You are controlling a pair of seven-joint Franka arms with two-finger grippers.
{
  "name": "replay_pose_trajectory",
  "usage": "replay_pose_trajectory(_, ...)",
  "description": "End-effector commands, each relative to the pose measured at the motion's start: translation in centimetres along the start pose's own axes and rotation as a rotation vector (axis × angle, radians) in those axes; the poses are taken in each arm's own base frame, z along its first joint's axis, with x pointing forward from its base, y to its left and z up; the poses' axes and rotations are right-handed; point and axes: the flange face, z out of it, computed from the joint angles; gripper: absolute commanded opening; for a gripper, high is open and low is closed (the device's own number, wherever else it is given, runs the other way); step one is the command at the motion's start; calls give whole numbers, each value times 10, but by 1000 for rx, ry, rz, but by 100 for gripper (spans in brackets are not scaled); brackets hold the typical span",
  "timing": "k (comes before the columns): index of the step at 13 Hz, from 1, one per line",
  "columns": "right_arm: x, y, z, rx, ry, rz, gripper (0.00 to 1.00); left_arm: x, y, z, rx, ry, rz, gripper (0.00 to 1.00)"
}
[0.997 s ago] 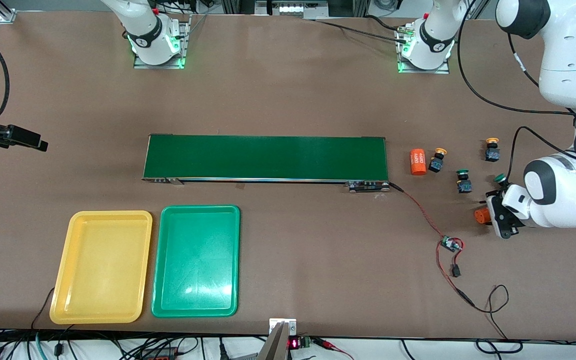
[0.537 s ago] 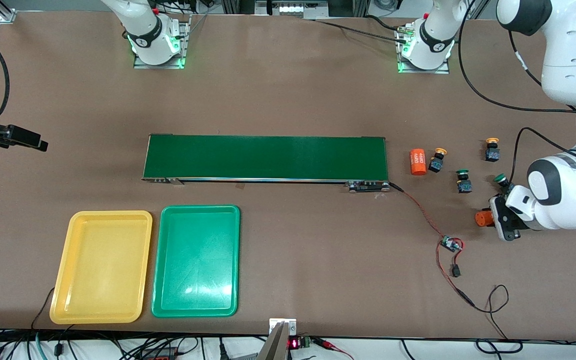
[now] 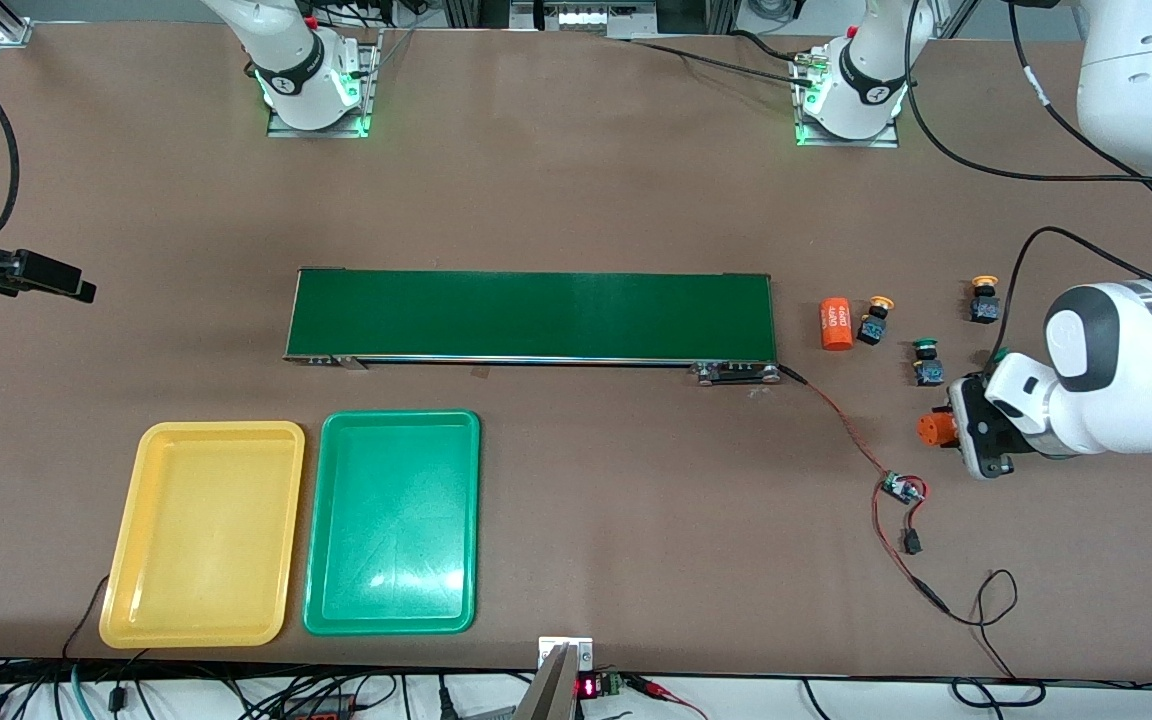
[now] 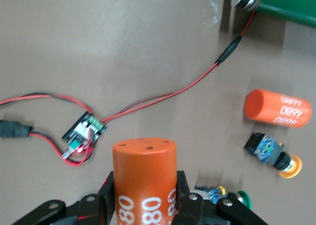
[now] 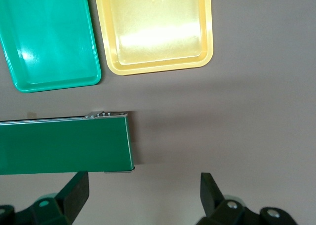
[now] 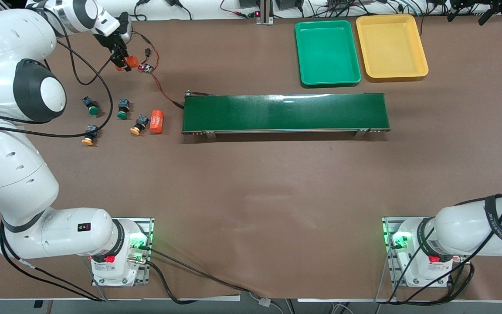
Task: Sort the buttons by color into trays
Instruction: 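Close the left gripper on the orange cylinder and lift it, then carry the orange cylinder onto the conveyor and release it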
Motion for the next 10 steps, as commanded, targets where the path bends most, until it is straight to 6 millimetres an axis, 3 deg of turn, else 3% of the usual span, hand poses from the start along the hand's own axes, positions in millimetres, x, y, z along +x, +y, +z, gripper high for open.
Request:
replay_pose_trajectory(1,0,2,-3,2,-4,-19,100,25,15,4,-43,-5,34,1)
replay_pose_trajectory(6,0,3,-3,2,-6,-17,100,114,62,27,-106,28,155,0)
replay_pose_trajectory(10,0,3,-2,2,-7,-17,100,186,148,39,-112,9,225,1)
